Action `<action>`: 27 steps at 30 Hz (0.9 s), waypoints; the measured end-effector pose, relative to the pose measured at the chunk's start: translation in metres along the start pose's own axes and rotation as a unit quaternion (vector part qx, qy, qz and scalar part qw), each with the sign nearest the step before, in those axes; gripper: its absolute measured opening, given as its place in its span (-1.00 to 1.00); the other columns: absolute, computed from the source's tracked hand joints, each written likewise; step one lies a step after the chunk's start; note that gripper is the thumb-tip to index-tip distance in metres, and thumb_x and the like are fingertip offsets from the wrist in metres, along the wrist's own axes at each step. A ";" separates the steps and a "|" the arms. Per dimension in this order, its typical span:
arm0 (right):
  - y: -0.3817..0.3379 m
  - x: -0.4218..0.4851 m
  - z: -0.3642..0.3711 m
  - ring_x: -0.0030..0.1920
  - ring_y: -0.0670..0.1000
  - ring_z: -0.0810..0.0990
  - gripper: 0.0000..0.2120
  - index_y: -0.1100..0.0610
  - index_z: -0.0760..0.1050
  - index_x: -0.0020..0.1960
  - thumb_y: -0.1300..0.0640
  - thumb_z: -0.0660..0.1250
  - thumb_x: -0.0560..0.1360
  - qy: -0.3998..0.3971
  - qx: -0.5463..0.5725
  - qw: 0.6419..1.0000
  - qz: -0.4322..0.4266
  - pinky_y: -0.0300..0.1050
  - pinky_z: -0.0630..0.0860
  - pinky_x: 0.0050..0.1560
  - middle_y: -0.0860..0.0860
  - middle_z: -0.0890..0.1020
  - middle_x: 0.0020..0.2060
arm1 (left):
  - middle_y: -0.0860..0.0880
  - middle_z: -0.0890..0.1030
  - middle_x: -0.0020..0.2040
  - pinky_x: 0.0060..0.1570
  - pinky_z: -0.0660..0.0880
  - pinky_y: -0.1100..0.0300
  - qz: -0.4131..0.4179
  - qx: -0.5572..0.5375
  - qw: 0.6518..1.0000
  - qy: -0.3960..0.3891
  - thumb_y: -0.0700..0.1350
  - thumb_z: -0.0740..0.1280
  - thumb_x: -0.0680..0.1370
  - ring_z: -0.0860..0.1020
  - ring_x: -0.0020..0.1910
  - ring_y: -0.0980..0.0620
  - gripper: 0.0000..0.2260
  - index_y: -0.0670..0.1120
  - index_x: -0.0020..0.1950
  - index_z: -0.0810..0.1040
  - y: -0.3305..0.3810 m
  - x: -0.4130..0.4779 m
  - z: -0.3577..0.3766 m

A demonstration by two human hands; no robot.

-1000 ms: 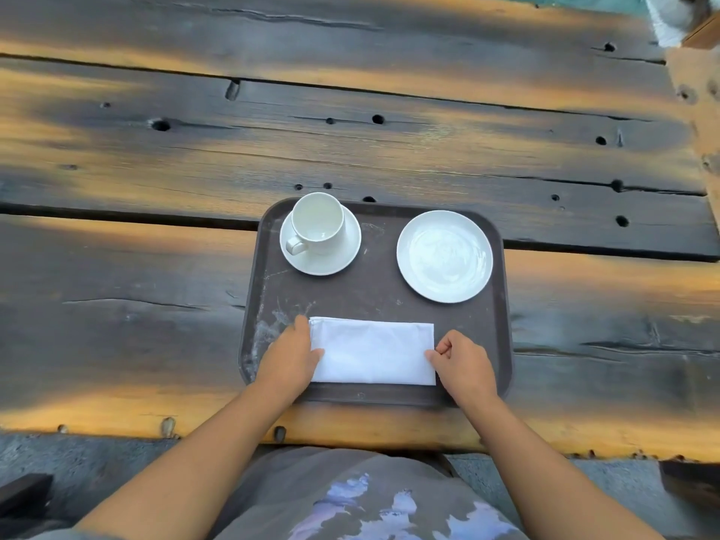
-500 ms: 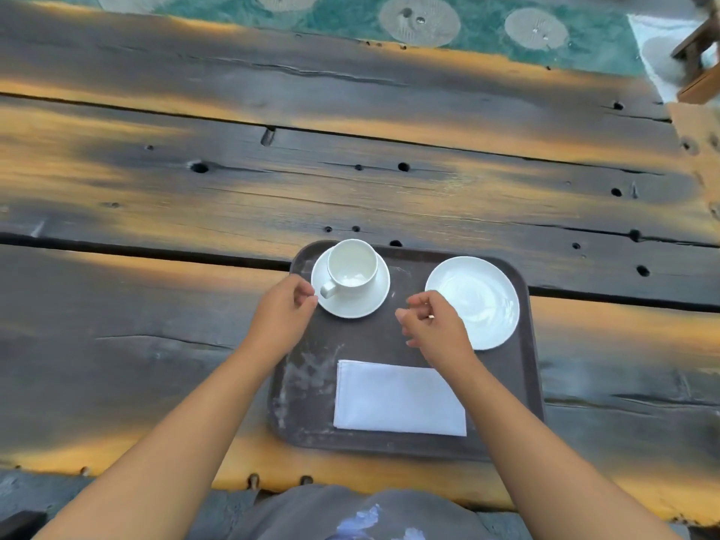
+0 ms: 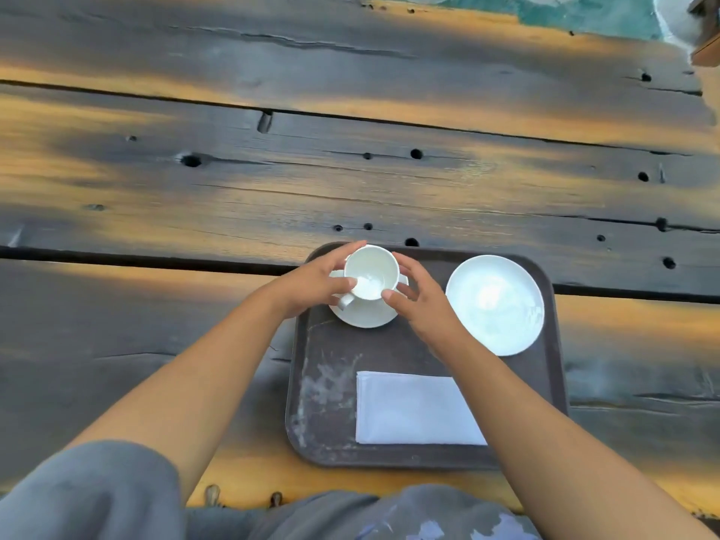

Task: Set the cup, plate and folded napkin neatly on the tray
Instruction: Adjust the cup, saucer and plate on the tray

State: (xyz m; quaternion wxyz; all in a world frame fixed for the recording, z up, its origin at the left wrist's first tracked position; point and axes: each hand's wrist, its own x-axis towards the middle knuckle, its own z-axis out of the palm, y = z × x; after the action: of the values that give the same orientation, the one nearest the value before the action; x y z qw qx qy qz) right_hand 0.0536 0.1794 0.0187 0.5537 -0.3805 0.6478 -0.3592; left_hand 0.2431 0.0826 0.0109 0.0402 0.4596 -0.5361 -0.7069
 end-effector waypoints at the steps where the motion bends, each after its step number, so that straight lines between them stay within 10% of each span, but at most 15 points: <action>1: 0.000 0.001 0.000 0.39 -0.07 0.45 -0.48 -0.09 0.40 0.42 0.27 0.35 0.54 -0.006 -0.001 1.000 -0.009 0.07 0.38 0.45 -0.10 0.51 0.36 | -0.05 0.46 0.41 0.29 0.48 -0.10 -0.001 -0.019 1.000 -0.012 -0.21 0.27 0.62 0.46 0.33 -0.01 -0.44 0.28 0.51 0.26 -0.002 0.001 -0.002; 15: -0.012 0.030 -0.030 0.37 -0.08 0.41 -0.41 -0.43 0.36 0.35 0.25 0.24 0.61 -0.148 -0.053 0.986 0.048 0.11 0.40 0.38 -0.40 0.48 0.30 | -0.05 0.54 0.22 -0.02 0.61 0.21 0.036 -0.183 0.980 0.075 -0.13 0.32 0.60 0.56 0.21 -0.02 -0.52 0.31 0.43 0.36 -0.027 -0.003 0.035; 21: -0.018 0.042 -0.037 0.46 0.03 0.36 -0.44 -0.19 0.28 0.52 0.25 0.23 0.63 -0.201 -0.063 0.975 0.075 0.12 0.41 0.38 -0.21 0.43 0.43 | -0.20 0.54 0.31 0.23 0.56 -0.06 0.031 -0.237 0.964 0.115 -0.17 0.32 0.61 0.53 0.31 -0.14 -0.50 0.23 0.47 0.33 -0.031 -0.012 0.050; 27: -0.014 0.049 -0.038 0.35 -0.02 0.41 -0.45 -0.13 0.29 0.53 0.29 0.20 0.63 -0.211 -0.046 0.973 0.077 0.20 0.34 0.43 -0.13 0.44 0.45 | -0.05 0.51 0.31 0.10 0.63 0.09 0.055 -0.239 0.956 0.162 -0.10 0.37 0.59 0.50 0.34 -0.04 -0.54 0.41 0.31 0.39 -0.033 -0.013 0.062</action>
State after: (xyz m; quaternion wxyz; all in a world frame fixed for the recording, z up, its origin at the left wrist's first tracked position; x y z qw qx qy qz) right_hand 0.0128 0.1306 0.0145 0.6858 -0.4214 0.5598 -0.1968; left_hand 0.2220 0.1482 -0.0069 0.2736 0.5146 -0.3623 -0.7274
